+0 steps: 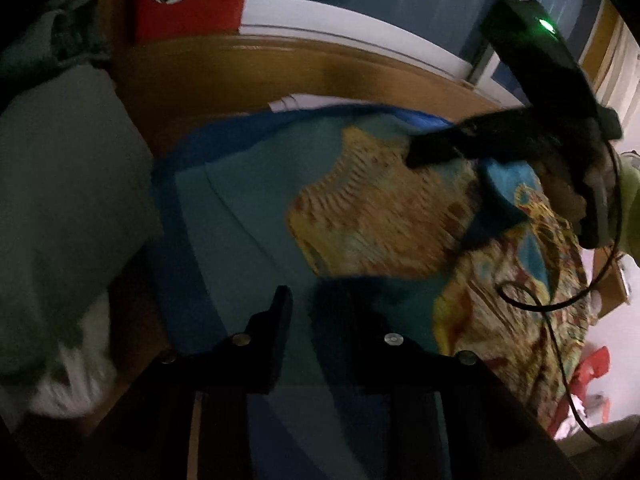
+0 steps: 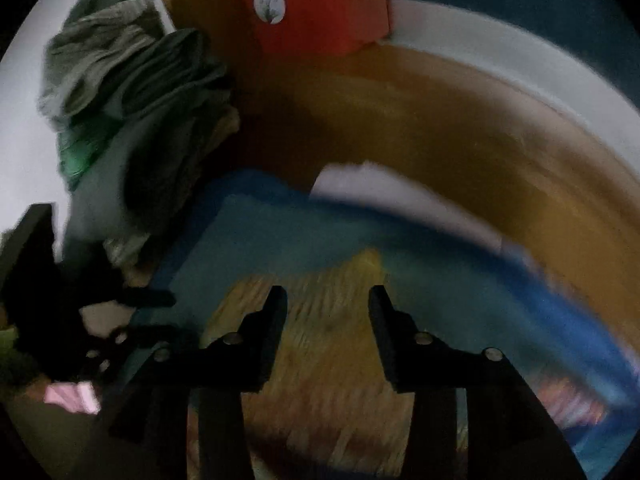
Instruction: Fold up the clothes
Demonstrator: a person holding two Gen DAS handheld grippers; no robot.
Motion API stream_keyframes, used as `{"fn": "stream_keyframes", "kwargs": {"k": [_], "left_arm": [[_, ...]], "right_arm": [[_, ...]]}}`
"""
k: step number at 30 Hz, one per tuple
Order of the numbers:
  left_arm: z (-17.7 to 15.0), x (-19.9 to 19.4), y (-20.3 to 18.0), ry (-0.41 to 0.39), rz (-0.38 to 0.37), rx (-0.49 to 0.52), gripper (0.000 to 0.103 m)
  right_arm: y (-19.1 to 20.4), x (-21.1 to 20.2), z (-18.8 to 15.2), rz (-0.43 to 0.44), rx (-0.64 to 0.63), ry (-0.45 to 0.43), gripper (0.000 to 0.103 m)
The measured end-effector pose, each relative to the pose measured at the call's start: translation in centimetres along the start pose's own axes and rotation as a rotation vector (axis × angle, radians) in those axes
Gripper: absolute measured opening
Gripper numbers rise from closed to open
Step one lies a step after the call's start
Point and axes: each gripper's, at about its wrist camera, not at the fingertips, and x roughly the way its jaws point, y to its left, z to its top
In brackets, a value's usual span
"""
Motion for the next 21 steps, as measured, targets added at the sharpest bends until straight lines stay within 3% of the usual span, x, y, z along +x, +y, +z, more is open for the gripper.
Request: {"fn": "stream_keyframes", "kwargs": {"k": [2, 4, 7, 9, 11, 12, 13, 16, 21], "left_arm": [[-1.0, -0.8, -0.3, 0.011, -0.014, -0.012, 0.027], [-1.7, -1.3, -0.1, 0.023, -0.04, -0.031, 0.027], [-1.9, -1.2, 0.4, 0.026, -0.078, -0.09, 0.027], [-1.7, -0.9, 0.9, 0.021, -0.097, -0.143, 0.027], [-1.4, -1.0, 1.4, 0.001, -0.117, -0.198, 0.027], [-1.3, -1.5, 1.5, -0.019, -0.128, -0.215, 0.027], [-1.2, -1.9, 1.7, -0.038, -0.138, -0.231, 0.027], [-1.2, -2.7, 1.7, -0.072, -0.156, -0.256, 0.027], [-1.5, -2.5, 1.4, -0.053, -0.211, -0.294, 0.027]], "right_arm": [[1.2, -0.7, -2.6, 0.043, -0.043, 0.064, 0.052], [2.6, -0.8, -4.5, 0.017, -0.129, 0.122, 0.061], [4.7, 0.2, -6.7, -0.004, -0.249, 0.193, 0.062], [5.3, 1.2, -7.8, -0.065, -0.303, 0.205, 0.062], [5.9, 1.8, -8.7, -0.111, -0.338, 0.19, 0.043], [6.2, 1.7, -9.0, -0.123, -0.345, 0.167, 0.015], [6.3, 1.4, -9.1, -0.113, -0.321, 0.156, 0.001], [8.0, -1.6, -10.6, -0.174, -0.343, 0.051, 0.001], [10.1, -4.8, -15.5, -0.192, -0.338, 0.062, 0.001]]}}
